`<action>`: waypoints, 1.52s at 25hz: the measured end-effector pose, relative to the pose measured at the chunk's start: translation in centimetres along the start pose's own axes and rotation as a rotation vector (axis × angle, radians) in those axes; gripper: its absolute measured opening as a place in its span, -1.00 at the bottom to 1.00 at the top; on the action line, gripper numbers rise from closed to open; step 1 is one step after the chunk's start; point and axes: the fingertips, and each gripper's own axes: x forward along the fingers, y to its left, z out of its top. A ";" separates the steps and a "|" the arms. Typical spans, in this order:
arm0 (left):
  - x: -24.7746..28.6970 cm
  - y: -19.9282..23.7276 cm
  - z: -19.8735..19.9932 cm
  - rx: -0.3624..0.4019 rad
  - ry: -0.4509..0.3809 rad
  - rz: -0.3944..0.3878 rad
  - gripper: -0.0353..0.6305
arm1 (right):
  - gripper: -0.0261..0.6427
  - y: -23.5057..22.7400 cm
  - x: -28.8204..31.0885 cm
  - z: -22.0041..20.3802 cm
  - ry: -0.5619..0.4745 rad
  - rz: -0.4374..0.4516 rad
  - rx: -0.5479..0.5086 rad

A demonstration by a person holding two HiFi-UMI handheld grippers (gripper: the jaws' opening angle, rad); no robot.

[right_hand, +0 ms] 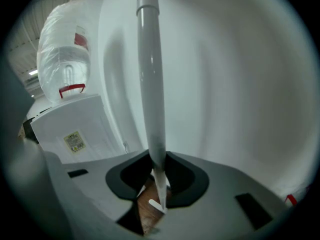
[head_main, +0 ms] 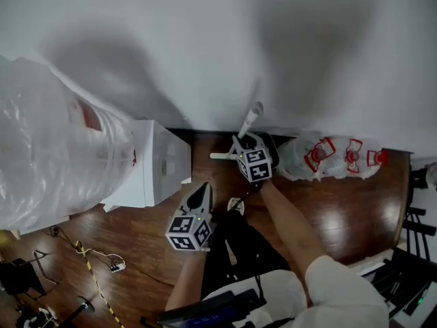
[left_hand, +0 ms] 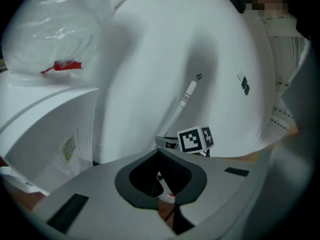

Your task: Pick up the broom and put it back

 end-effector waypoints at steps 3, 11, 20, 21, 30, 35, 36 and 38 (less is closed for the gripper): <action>0.8 1.1 -0.8 -0.017 0.009 0.009 -0.90 | -0.60 -0.3 2.1 -1.8 0.035 0.015 -0.003; 1.8 3.2 -2.2 -0.025 0.036 0.017 -0.90 | -0.60 -0.2 6.7 -6.4 0.149 0.003 0.026; 1.6 4.9 -3.0 -0.061 0.042 0.034 -0.90 | -0.60 -1.3 10.9 -5.9 0.153 -0.003 0.063; 1.7 5.1 -3.0 -0.063 0.043 0.036 -0.91 | -0.60 -1.3 11.3 -5.5 0.153 -0.001 0.066; 2.3 5.7 -2.9 -0.075 0.047 0.033 -0.90 | -0.59 -2.3 13.7 -4.1 0.159 -0.021 0.055; 2.6 5.8 -3.3 -0.083 0.060 0.030 -0.90 | -0.56 -2.7 14.0 -3.9 0.161 -0.048 0.028; 2.7 5.9 -3.4 -0.084 0.063 0.029 -0.90 | -0.45 -2.7 14.1 -3.8 0.159 -0.048 0.027; 2.7 5.9 -3.5 -0.084 0.068 0.030 -0.91 | -0.26 -2.6 14.0 -3.9 0.163 -0.043 0.033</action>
